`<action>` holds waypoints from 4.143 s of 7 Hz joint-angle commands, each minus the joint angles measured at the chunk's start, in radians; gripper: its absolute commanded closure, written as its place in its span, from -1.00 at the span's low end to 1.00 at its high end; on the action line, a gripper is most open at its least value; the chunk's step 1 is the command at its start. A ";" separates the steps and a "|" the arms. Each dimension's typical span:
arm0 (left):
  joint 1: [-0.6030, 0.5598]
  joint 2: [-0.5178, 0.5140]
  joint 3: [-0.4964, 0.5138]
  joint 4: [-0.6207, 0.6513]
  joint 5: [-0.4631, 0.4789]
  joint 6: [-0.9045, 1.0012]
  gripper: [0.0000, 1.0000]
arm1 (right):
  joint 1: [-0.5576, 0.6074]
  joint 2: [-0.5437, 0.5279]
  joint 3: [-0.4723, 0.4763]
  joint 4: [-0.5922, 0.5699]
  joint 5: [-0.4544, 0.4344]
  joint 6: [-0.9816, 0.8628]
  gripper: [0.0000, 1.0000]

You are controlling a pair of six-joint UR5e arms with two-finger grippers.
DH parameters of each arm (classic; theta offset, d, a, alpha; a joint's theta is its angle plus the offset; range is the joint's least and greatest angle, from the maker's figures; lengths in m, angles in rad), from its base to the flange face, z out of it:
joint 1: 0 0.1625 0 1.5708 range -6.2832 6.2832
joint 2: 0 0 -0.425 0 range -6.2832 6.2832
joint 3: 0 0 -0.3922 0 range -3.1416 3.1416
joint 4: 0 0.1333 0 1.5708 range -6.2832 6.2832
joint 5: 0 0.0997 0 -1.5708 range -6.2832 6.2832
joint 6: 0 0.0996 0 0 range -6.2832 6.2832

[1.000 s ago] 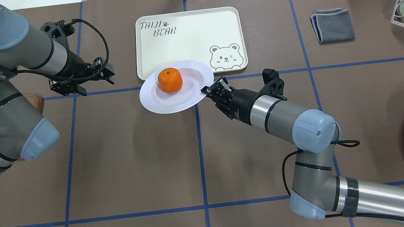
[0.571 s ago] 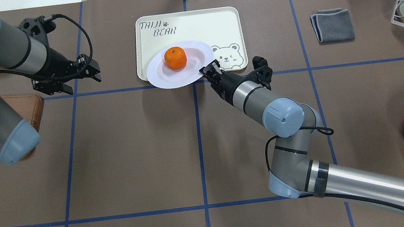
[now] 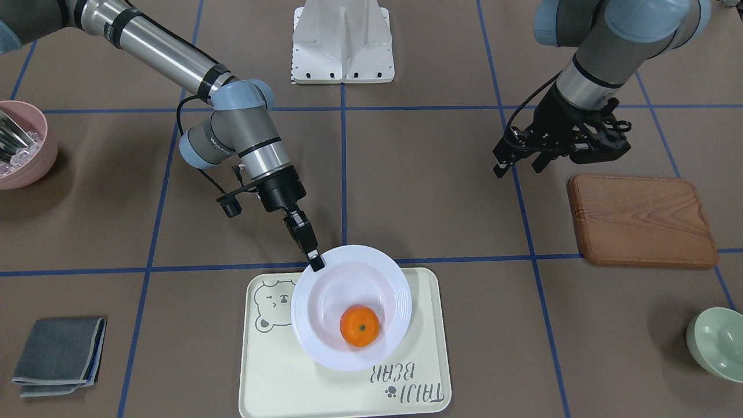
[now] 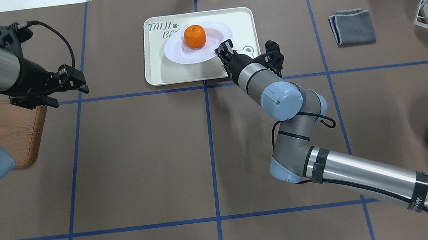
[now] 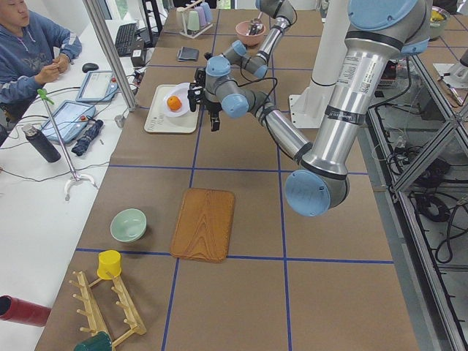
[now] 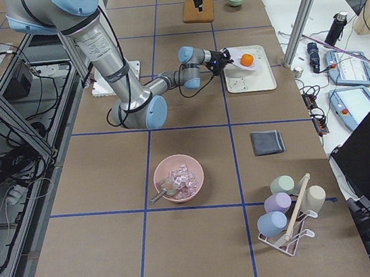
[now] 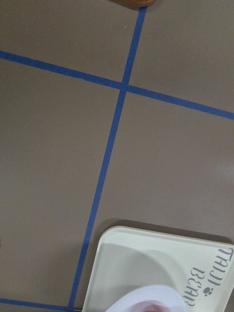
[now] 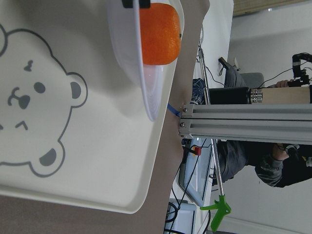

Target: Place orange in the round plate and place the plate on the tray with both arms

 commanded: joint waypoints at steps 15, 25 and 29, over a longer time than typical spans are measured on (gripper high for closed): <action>-0.147 0.172 0.022 -0.006 -0.003 0.450 -0.82 | 0.604 -0.401 0.354 -0.452 1.081 -1.330 -1.00; -0.505 0.217 0.054 0.324 -0.230 0.990 -0.95 | 0.929 -0.448 0.387 -1.076 1.216 -2.294 -1.00; -0.501 0.211 0.053 0.353 -0.230 0.990 -0.95 | 0.849 -0.445 0.374 -1.065 1.191 -2.277 -1.00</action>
